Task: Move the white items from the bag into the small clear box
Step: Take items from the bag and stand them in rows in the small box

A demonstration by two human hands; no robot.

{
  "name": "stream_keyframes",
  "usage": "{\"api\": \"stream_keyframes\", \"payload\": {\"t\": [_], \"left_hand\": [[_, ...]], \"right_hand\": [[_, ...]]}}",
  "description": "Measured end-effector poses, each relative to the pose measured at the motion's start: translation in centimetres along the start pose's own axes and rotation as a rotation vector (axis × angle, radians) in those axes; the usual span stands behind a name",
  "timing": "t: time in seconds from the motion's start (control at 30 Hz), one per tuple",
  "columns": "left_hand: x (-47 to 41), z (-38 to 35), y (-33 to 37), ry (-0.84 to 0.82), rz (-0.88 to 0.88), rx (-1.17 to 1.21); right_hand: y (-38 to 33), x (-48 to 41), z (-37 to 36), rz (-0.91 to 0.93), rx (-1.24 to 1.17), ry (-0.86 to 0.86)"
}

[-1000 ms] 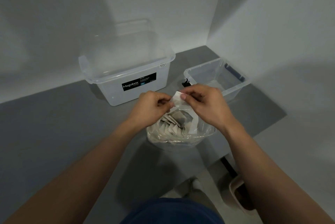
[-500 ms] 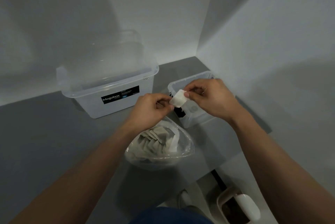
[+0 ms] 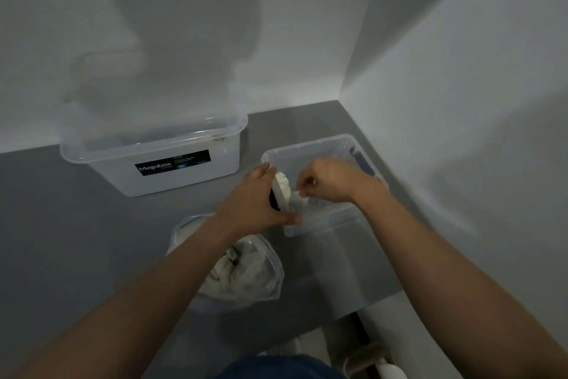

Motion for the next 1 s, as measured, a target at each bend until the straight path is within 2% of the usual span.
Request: {"api": "stream_keyframes", "payload": {"t": [0.03, 0.1, 0.33, 0.63, 0.77, 0.9, 1.0], "left_hand": [[-0.3, -0.2, -0.2, 0.016, 0.008, 0.009], [-0.4, -0.4, -0.4, 0.029, 0.015, -0.011], [-0.1, -0.1, 0.3, 0.009, 0.045, -0.148], [0.1, 0.2, 0.6, -0.005, 0.049, -0.212], [0.9, 1.1, 0.9, 0.064, -0.004, -0.159], [4.7, 4.4, -0.1, 0.305, -0.143, -0.069], [8.2, 6.2, -3.0, 0.468, -0.185, -0.027]], "right_hand": [[-0.1, -1.0, -1.5, 0.025, -0.014, -0.098], [-0.2, -2.9, -3.6, 0.035, 0.008, -0.179], [0.3, -7.3, -6.1, -0.001, 0.07, -0.148], [0.5, -7.4, -5.6, -0.009, 0.108, -0.088], [0.4, -4.9, -2.7, -0.019, 0.024, 0.024], [-1.0, 0.6, 2.1, 0.016, -0.193, 0.323], [-3.9, 4.7, 2.9, 0.058, -0.395, 0.503]]}}
Point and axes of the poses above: each hand's wrist, its own x-axis away from the middle knuckle, its own z-axis out of the back of the hand, y = z × x, the point moved 9 cm from there along -x, towards the middle knuckle, and after that the axes turned 5 degrees about -y, right-handed, at the moved point
